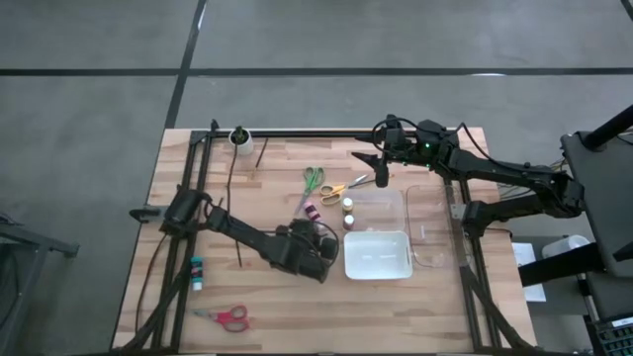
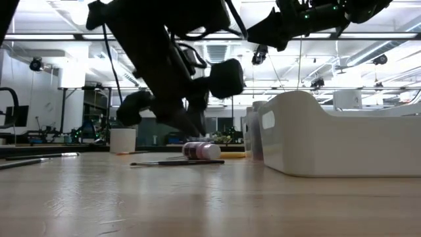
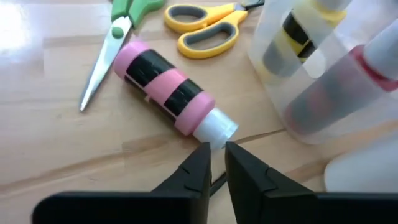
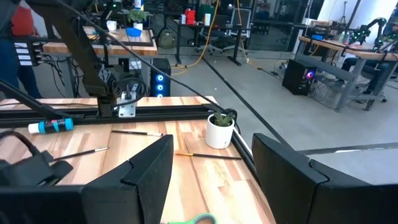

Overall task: Pick & Place Paint Supplies
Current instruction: Put the pink paint bottle into the left transparent bin

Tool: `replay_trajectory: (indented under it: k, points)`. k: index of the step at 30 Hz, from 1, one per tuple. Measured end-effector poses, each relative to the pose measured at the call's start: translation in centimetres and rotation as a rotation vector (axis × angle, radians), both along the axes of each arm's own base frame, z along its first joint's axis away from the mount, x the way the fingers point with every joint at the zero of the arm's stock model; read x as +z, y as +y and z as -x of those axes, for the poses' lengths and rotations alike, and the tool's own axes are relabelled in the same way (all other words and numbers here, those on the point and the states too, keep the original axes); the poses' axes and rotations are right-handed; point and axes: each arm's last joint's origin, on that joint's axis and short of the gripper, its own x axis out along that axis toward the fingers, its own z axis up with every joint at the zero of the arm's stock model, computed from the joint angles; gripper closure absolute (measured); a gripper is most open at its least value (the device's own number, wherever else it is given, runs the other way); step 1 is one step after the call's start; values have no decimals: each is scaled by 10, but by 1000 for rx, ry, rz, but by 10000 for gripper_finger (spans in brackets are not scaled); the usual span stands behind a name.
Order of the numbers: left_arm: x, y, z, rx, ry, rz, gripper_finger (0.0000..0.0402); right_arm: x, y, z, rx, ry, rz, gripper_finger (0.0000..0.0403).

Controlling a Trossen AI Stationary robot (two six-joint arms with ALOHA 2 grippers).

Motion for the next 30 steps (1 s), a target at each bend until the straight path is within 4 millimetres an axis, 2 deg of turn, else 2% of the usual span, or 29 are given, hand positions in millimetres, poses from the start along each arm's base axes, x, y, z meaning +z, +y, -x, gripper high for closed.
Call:
replay_trajectory:
  k: [6, 9, 12, 18, 21, 25, 30]
  points:
    - [12, 1, 2, -3, -17, 11, 352, 0, 0, 0, 0, 0, 0, 186]
    - [13, 1, 1, 50, -76, 45, 333, 0, 0, 0, 0, 0, 0, 186]
    - [12, 4, -2, 105, -132, 94, 283, 0, 0, 0, 1, 0, 0, 186]
    - [9, 23, -10, 153, -153, 157, 153, 0, 0, 0, 1, 0, 0, 186]
    - [9, 36, -13, 182, -149, 180, 113, 0, 0, 0, 0, 0, 0, 186]
    - [7, 54, -14, 251, -143, 251, 99, 0, 0, 0, 0, 0, 0, 186]
    - [3, 67, -13, 307, -91, 413, 105, 0, 0, 0, 0, 0, 0, 186]
